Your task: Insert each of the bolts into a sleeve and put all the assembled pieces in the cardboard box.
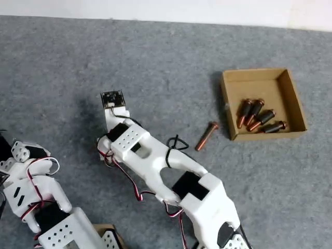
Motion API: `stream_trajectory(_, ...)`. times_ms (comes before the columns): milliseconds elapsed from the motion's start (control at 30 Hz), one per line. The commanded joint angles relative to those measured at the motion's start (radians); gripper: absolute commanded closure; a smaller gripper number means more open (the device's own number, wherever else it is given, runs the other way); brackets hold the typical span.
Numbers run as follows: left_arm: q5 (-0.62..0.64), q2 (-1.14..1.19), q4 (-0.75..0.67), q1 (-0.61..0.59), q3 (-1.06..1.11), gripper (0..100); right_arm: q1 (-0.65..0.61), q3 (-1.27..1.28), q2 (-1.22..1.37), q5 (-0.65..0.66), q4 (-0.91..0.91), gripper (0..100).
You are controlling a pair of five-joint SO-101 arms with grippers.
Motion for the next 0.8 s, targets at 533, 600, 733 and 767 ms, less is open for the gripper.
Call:
stream_trajectory(533,-0.005,0.005,0.025,0.018,0.021,99,0.188,0.077,-0.473,0.006,0.059,99.4)
stream_trajectory(600,-0.005,0.005,0.025,0.018,0.021,99,0.237,0.12,-0.573,0.057,0.027,99.4)
stream_trajectory(733,-0.005,0.007,0.034,0.064,0.021,99,0.349,0.206,-0.791,0.167,-0.024,99.4)
stream_trajectory(767,-0.005,0.005,0.043,0.071,0.021,99,0.377,0.232,-0.848,0.181,-0.027,99.4)
